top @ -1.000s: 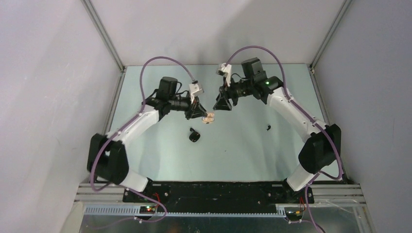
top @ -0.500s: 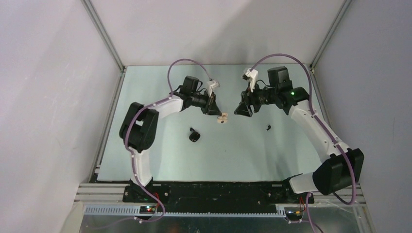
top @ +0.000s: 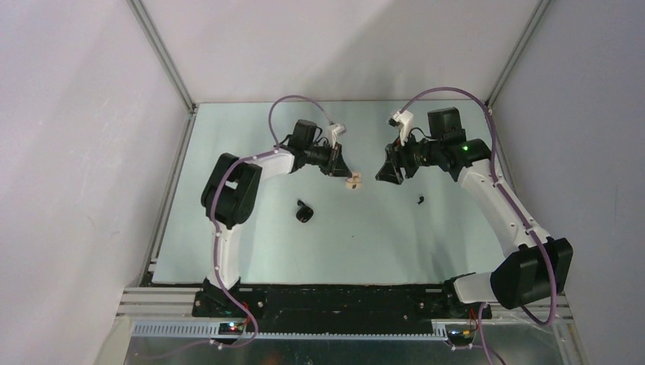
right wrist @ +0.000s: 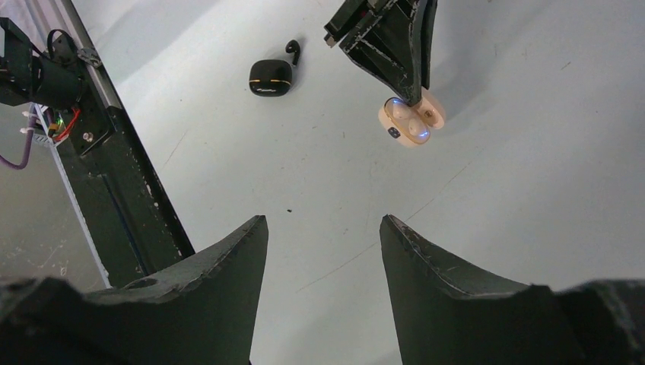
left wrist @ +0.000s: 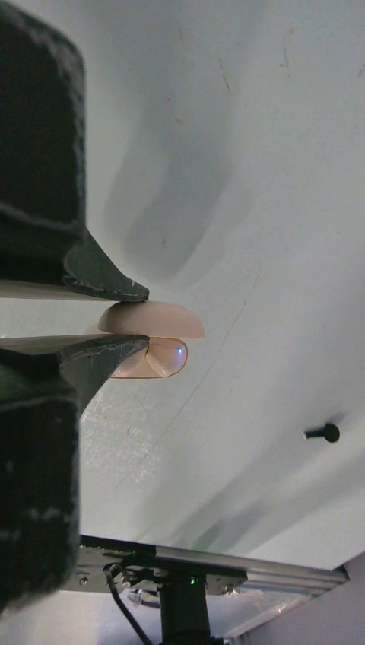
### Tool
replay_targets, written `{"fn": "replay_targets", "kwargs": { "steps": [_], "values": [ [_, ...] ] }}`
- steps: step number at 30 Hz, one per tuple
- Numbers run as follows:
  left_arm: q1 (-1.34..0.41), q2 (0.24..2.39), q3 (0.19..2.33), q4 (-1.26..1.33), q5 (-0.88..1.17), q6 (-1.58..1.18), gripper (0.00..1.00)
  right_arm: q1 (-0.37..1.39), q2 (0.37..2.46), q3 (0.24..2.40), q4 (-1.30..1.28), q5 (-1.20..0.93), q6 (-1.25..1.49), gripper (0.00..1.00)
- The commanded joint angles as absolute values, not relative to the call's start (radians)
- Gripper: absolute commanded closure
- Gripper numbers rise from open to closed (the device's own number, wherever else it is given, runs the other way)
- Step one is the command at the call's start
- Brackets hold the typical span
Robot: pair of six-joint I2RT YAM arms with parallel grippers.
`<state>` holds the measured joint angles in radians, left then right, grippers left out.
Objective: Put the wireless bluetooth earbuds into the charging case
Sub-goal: Close the charging case, then pick up the charging case at the center of the board.
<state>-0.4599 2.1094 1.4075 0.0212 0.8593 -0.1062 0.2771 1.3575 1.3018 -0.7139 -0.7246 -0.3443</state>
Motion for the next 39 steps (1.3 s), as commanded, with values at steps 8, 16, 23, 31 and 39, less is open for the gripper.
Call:
{"fn": "replay_targets", "kwargs": {
  "steps": [8, 16, 23, 31, 39],
  "values": [
    [-0.465, 2.177, 1.526, -0.031, 0.735, -0.186, 0.49, 0.274, 1.382, 1.301, -0.704, -0.709, -0.358, 0.39],
    [-0.405, 2.097, 1.671, -0.119, 0.690, -0.183, 0.34, 0.274, 1.392, 1.301, -0.693, -0.697, -0.394, 0.38],
    [-0.315, 1.786, 1.561, -0.237, 0.497, -0.136, 0.21, 0.303, 1.374, 1.301, -0.661, -0.612, -0.488, 0.35],
    [-0.264, 1.439, 1.279, -0.539, 0.357, -0.074, 0.06, 0.346, 1.415, 1.277, -0.457, -0.468, -0.295, 0.28],
    [-0.271, 1.432, 1.020, -0.550, 0.320, -0.078, 0.14, 0.377, 1.490, 1.274, -0.454, -0.511, -0.132, 0.25]
  ]
}}
